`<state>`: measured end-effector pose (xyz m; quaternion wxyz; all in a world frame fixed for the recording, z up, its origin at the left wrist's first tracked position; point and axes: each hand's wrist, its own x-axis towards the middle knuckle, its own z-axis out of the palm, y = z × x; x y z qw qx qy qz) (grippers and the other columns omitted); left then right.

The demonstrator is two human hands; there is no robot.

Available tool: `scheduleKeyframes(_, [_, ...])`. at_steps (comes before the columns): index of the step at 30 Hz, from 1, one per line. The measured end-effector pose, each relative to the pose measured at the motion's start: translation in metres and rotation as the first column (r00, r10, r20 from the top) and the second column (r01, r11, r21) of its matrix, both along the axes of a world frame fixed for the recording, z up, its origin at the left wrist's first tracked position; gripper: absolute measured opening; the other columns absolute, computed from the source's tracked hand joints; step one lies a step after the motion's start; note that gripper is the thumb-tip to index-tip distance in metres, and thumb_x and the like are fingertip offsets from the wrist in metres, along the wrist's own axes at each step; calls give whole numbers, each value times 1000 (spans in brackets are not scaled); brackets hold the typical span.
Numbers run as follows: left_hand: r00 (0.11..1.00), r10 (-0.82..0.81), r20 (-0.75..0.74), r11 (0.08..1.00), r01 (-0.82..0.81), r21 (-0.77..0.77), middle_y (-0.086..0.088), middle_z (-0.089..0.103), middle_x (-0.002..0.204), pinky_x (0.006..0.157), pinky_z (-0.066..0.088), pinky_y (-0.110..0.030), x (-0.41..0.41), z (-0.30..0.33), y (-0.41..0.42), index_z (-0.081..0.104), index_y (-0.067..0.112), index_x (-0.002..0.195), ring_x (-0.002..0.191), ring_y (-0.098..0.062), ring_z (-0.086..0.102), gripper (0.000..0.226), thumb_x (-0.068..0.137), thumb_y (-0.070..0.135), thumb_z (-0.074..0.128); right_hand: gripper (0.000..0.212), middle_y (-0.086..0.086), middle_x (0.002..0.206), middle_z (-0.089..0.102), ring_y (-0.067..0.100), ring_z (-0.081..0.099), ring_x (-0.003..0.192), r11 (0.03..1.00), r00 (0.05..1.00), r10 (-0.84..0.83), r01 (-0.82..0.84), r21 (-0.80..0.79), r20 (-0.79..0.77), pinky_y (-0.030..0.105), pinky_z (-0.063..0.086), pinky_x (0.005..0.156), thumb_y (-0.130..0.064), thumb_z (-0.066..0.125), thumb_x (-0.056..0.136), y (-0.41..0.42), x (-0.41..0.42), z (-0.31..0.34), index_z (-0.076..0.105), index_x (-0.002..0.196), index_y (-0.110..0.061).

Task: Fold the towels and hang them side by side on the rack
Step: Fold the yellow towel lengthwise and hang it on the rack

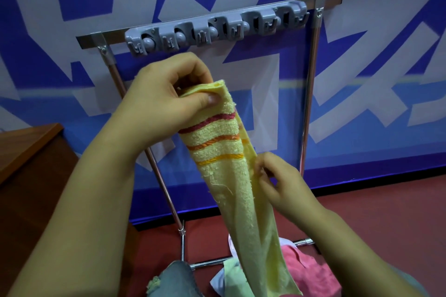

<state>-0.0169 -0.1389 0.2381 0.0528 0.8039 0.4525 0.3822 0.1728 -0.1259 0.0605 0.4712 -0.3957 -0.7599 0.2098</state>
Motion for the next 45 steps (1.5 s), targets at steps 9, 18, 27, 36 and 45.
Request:
scheduleKeyframes(9, [999, 29, 16, 997, -30, 67, 13, 61, 80, 65, 52, -22, -3, 8, -1, 58, 32, 82, 79, -4, 59, 13, 80, 23, 68, 15, -20, 86, 62, 2, 61, 84, 989, 994, 98, -102, -109, -41, 10, 43, 75, -29, 53, 78, 2, 1, -10, 65, 88, -30])
scheduleKeyframes(18, [996, 77, 44, 994, -80, 71, 11, 61, 81, 68, 53, -30, -7, 9, 5, 59, 30, 81, 82, -6, 58, 14, 81, 20, 70, 17, -9, 63, 47, 8, 48, 63, 999, 1000, -28, 28, 38, -9, 18, 39, 62, -34, 55, 78, 4, -8, -13, 46, 67, -26])
scheduleKeyframes(27, [995, 88, 53, 994, -92, 64, 9, 60, 84, 70, 53, -36, -15, 12, 10, 57, 29, 83, 83, -11, 59, 13, 78, 23, 68, 22, 2, 66, 49, 14, 44, 56, 995, 991, -90, 86, -53, -100, 29, 41, 56, -37, 48, 69, 3, -11, -12, 42, 65, -16])
scheduleKeyframes(36, [998, -61, -29, 998, 62, 30, 14, 59, 92, 66, 50, -12, -21, 32, 8, 57, 35, 85, 85, -5, 59, 12, 76, 28, 59, 21, -3, 68, 57, 9, 52, 58, 986, 969, -112, 81, -147, -221, 20, 43, 58, -27, 62, 74, 1, -9, -3, 43, 65, -24])
scheduleKeyframes(45, [998, -46, -39, 998, 47, 27, 10, 62, 86, 64, 51, -14, -18, 38, 12, 60, 29, 87, 82, -6, 60, 11, 75, 29, 62, 33, -11, 69, 59, 6, 51, 64, 907, 937, 131, -245, -341, -325, 23, 43, 64, 3, 60, 83, 1, -13, 5, 49, 98, -24])
